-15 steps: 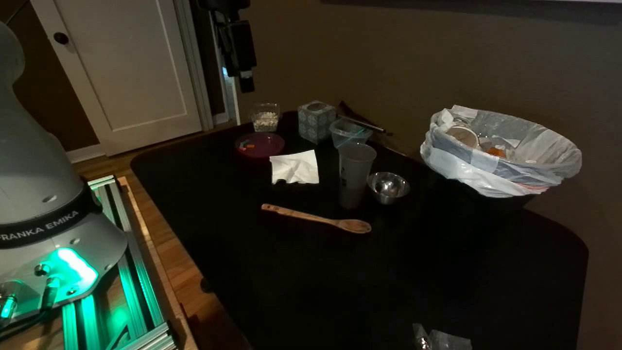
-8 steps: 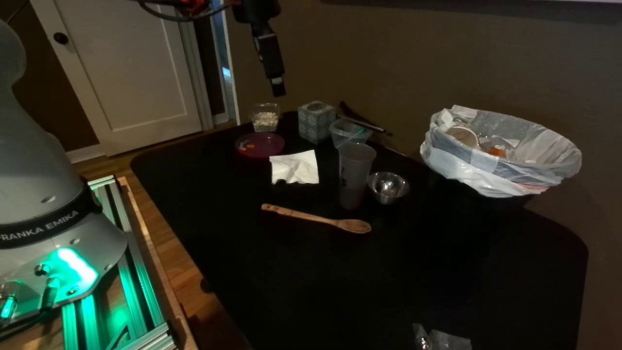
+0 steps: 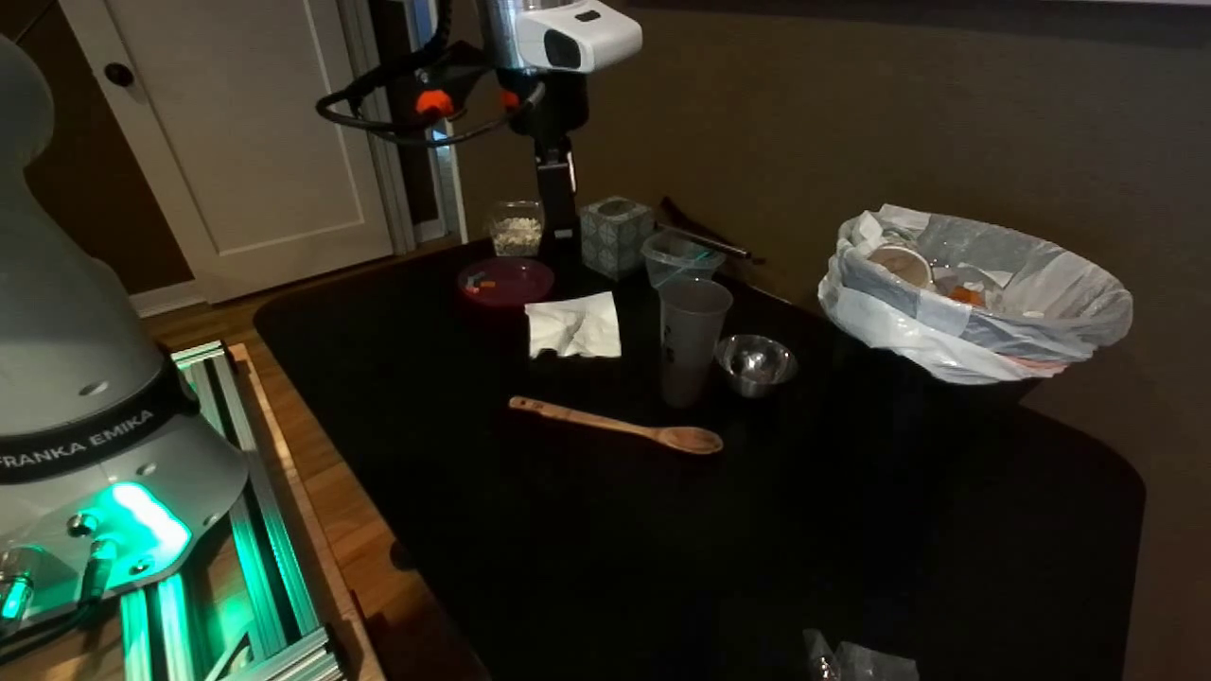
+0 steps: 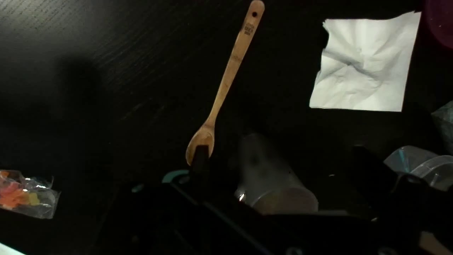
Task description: Put the wooden spoon on the cup
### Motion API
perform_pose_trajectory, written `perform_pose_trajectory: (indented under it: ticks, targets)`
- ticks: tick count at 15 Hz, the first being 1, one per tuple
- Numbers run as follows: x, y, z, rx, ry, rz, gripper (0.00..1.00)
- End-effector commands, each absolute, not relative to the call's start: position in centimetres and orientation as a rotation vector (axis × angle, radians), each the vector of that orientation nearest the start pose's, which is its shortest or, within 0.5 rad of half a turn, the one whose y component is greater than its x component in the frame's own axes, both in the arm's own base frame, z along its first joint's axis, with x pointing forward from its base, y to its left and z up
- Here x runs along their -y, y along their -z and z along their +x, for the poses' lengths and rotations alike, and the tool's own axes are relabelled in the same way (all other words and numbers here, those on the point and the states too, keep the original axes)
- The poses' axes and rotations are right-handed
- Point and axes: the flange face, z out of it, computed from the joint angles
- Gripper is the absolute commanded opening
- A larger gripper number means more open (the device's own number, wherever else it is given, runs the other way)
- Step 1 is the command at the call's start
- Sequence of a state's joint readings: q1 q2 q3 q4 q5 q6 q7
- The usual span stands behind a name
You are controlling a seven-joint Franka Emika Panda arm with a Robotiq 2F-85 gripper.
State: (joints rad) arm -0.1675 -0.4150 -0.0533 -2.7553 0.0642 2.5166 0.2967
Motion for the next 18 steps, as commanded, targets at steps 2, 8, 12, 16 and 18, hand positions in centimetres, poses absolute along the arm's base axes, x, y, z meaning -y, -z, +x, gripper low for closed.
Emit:
perform_pose_trajectory:
  ticks: [2, 8, 12, 16, 18]
  targets:
    - [8.4, -36.3, 37.7, -0.849, 0.284, -2.936, 1.00]
    - [8.4, -30.7, 40.3, -1.187, 0.177, -2.876, 1.00]
    - [8.8, -25.9, 41.5, -1.304, 0.052, -2.845, 1.00]
    - [9.8, -21.3, 42.5, -1.358, -0.013, -2.800, 1.00]
    - [9.5, -22.7, 41.5, -1.322, -0.008, -2.813, 1.00]
